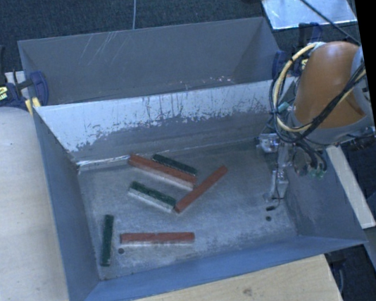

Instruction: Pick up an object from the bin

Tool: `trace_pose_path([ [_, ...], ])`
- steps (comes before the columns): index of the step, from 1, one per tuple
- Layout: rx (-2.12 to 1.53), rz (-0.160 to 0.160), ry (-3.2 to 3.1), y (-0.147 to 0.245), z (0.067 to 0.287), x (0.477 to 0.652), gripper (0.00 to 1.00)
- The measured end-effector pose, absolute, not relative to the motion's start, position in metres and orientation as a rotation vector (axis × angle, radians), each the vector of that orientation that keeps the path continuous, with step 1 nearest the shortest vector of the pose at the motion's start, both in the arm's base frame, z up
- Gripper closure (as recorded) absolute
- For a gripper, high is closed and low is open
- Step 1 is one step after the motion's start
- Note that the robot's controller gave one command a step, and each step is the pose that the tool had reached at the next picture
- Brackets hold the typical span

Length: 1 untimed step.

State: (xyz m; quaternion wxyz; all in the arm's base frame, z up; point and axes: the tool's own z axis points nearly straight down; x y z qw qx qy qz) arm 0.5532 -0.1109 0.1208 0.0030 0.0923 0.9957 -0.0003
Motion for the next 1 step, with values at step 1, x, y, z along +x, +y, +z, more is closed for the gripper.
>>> trace_pose_path([
  [1, -0.010, -0.001, 3.139, -0.0905, 0.1050, 0.5646, 0.00],
])
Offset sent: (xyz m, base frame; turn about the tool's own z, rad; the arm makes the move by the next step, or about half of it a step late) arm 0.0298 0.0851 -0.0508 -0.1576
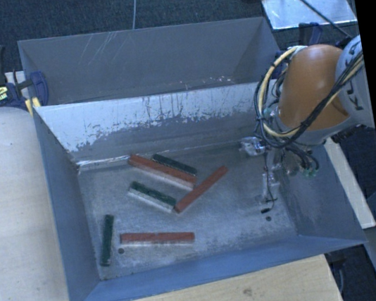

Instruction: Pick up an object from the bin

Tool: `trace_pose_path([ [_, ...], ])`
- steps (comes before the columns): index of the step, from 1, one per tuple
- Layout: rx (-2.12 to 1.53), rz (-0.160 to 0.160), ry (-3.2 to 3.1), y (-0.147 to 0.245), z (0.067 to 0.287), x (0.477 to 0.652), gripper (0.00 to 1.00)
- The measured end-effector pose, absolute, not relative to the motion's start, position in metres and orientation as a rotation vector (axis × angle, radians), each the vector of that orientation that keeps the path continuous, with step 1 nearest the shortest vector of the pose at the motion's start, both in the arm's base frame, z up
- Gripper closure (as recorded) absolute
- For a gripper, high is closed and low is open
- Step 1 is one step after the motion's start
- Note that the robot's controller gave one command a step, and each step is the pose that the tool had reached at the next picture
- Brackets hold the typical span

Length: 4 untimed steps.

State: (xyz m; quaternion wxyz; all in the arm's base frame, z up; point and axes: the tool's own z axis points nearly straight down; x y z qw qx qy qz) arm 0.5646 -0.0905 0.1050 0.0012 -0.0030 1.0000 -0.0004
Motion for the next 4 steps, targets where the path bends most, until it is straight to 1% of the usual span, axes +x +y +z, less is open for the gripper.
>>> trace_pose_path([
  [1, -0.235, -0.001, 3.131, -0.061, 0.089, 0.574, 0.00],
  [2, 0.035, 0.001, 3.137, -0.059, 0.083, 0.593, 0.00],
  [3, -0.395, 0.001, 3.107, 0.014, 0.072, 0.614, 1.00],
  [4, -0.396, 0.001, 3.108, 0.014, 0.072, 0.614, 1.00],
])
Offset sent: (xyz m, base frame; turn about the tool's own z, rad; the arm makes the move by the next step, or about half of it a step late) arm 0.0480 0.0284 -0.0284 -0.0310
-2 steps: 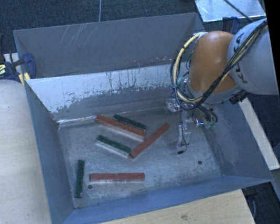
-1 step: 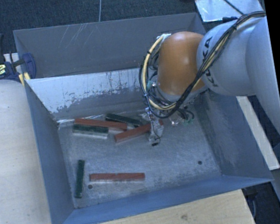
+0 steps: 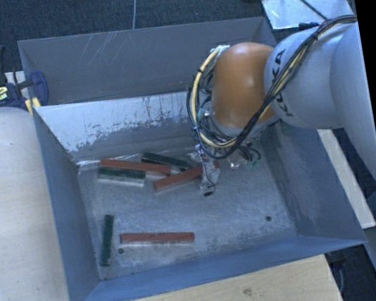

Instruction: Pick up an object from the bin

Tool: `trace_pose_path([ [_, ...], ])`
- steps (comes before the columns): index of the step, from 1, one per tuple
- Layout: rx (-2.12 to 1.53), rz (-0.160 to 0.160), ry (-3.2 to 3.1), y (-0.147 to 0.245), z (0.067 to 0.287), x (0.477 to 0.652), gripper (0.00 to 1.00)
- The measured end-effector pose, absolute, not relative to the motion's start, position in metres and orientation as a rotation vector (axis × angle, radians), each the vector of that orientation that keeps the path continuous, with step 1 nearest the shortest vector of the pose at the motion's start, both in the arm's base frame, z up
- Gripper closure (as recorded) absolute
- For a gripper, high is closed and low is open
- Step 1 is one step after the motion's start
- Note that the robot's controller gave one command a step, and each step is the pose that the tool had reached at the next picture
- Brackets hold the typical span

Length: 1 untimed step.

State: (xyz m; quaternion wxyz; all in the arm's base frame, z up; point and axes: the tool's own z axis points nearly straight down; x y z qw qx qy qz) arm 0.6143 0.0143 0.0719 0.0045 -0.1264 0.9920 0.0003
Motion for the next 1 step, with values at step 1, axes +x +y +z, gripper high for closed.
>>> trace_pose_path([
  [1, -0.344, -0.001, 3.120, 0.0162, 0.2712, 0.5803, 1.00],
])
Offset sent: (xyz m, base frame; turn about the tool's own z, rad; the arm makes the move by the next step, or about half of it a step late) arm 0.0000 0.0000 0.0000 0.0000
